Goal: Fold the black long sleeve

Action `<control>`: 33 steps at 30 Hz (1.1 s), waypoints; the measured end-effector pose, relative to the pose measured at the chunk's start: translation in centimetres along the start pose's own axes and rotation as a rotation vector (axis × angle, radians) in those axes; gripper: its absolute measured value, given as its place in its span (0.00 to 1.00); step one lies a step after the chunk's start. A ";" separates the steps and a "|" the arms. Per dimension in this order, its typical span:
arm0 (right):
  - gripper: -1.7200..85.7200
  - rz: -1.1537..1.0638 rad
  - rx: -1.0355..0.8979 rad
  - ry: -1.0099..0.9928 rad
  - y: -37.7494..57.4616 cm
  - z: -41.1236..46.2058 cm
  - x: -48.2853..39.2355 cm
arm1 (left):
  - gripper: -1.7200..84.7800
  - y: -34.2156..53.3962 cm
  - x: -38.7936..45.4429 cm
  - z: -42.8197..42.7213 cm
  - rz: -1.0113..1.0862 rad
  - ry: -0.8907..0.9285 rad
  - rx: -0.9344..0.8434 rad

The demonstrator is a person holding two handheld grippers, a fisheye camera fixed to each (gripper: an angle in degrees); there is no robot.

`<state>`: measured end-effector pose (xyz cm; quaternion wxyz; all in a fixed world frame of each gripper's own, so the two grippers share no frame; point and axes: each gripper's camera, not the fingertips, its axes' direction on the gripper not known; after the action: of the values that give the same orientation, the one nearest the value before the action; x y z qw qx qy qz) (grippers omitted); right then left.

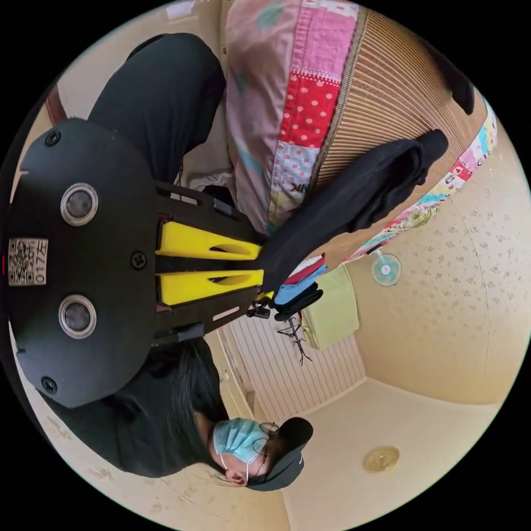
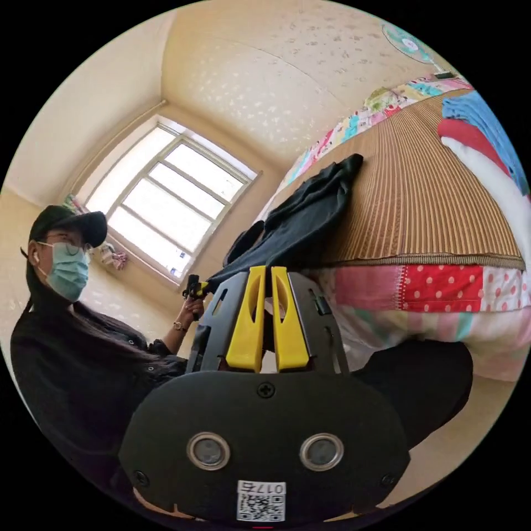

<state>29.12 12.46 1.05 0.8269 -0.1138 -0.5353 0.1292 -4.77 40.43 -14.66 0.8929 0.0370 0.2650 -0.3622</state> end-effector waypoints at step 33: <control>0.14 -0.254 -0.089 0.806 -5.8 23.6 5.3 | 0.26 -2.8 -7.9 4.6 -0.405 -0.533 0.517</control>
<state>10.15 9.96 16.94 0.9738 -0.1237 -0.1838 -0.0519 -9.22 42.14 -6.40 0.8022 0.1121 -0.0729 -0.5819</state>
